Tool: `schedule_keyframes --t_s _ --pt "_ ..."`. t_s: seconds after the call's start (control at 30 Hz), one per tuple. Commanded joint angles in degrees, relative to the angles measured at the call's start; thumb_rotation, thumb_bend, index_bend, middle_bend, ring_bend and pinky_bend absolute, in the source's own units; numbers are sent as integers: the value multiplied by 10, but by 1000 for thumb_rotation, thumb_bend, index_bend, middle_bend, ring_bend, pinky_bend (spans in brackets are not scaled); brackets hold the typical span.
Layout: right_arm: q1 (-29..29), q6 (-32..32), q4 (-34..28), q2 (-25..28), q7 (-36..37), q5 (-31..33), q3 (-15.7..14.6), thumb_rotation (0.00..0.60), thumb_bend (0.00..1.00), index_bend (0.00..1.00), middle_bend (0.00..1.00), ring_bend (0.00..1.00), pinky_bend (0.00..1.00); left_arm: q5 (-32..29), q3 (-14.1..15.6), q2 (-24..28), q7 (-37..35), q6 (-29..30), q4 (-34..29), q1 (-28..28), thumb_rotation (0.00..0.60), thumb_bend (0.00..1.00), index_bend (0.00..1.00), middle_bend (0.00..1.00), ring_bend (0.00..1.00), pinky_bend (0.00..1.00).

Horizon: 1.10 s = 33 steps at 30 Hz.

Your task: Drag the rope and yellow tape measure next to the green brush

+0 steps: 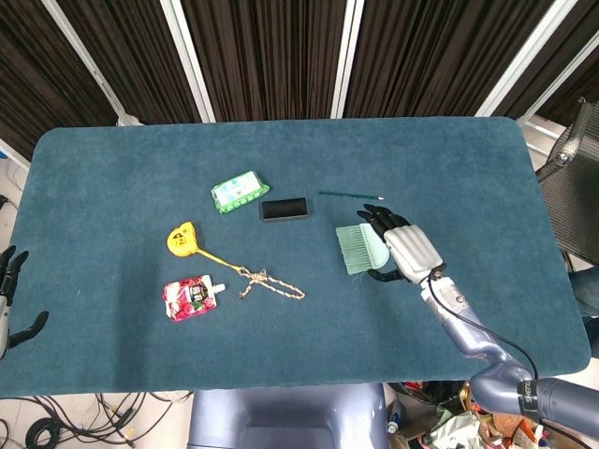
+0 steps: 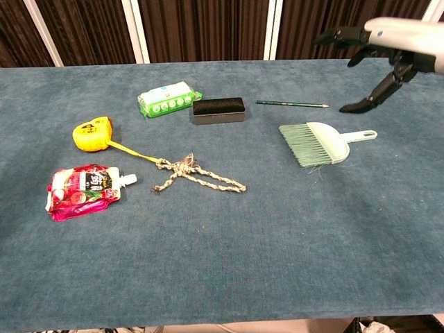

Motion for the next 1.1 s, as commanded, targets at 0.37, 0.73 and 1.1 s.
schedule_keyframes --t_s 0.37,0.73,1.1 --pt "-21 26 58 -115 -33 -54 -63 600 142 161 0 24 151 -6 -1 1 -2 -2 -2 1 600 244 40 0 0 0" --pt "-14 31 162 -219 -23 -76 -66 600 235 346 0 24 151 -15 -4 1 -1 -5 -5 1 600 244 40 0 0 0" --pt "-7 27 212 -274 3 -87 -64 600 297 414 0 24 151 -21 -5 0 4 -6 -8 1 600 244 40 0 0 0"
